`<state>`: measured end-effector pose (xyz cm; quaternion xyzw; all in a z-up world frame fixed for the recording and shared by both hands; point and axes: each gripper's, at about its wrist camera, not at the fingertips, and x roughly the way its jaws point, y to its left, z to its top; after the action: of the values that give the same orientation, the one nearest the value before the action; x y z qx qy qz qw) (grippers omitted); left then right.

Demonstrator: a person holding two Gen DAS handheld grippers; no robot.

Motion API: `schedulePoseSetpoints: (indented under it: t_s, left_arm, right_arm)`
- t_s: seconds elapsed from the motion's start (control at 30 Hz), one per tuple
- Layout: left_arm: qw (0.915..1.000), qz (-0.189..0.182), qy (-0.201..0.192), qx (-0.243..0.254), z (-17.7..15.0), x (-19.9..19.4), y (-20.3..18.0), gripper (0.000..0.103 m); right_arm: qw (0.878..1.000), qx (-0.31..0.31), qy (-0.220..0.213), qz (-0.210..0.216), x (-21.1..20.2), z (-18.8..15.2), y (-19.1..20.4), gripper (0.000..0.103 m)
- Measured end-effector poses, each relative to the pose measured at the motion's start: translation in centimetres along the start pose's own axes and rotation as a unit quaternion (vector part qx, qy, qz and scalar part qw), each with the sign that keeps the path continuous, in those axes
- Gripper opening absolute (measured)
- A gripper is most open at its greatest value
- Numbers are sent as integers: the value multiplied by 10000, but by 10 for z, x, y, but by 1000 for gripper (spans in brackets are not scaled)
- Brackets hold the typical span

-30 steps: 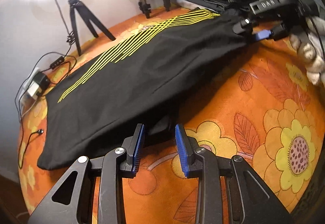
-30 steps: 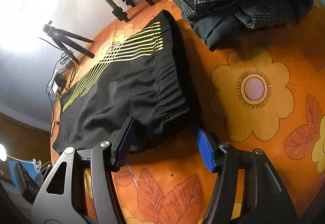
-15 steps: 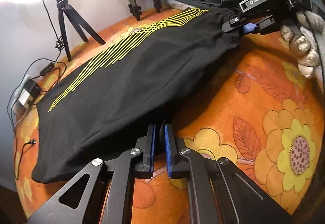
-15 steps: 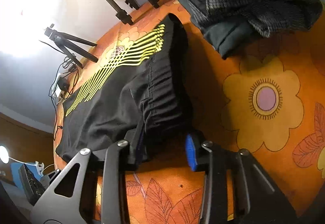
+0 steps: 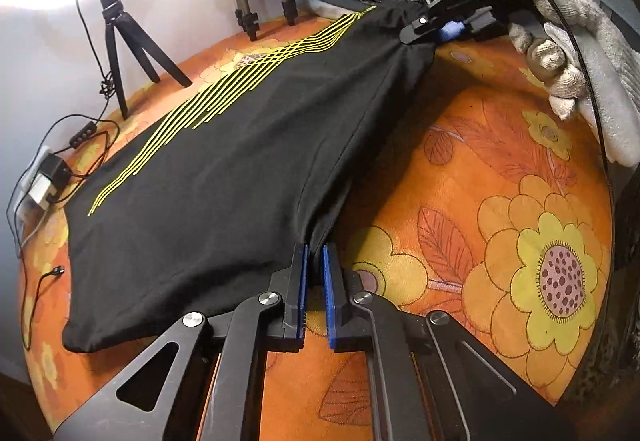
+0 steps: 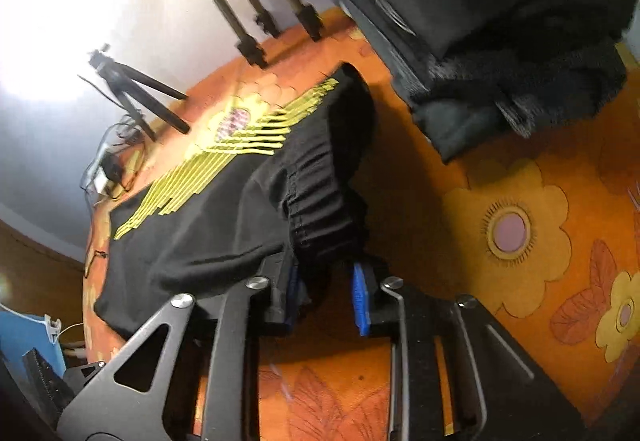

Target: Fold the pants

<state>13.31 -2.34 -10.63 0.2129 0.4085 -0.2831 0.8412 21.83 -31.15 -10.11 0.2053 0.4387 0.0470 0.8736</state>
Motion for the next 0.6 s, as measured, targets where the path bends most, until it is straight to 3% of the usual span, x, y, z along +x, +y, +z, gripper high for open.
schedulePoseSetpoints:
  t_s: [0.13, 0.37, 0.5, 0.6]
  left_arm:
    - [9997, -158, 123, -114, -3, -4, 5, 9]
    - [9989, -252, -121, -385, -5, -34, 13, 12]
    - [9985, -236, -282, -418, 14, -37, 10, 12]
    - [9982, -274, -381, -372, 38, -36, 5, 12]
  right_arm:
    - [9986, 496, 63, 194, -6, -1, -30, 47]
    - [9930, 1018, -147, 573, -23, -15, -66, 55]
    - [9917, 995, -73, 812, -15, -24, -63, 58]
    - [9939, 867, -30, 685, -9, -26, -57, 58]
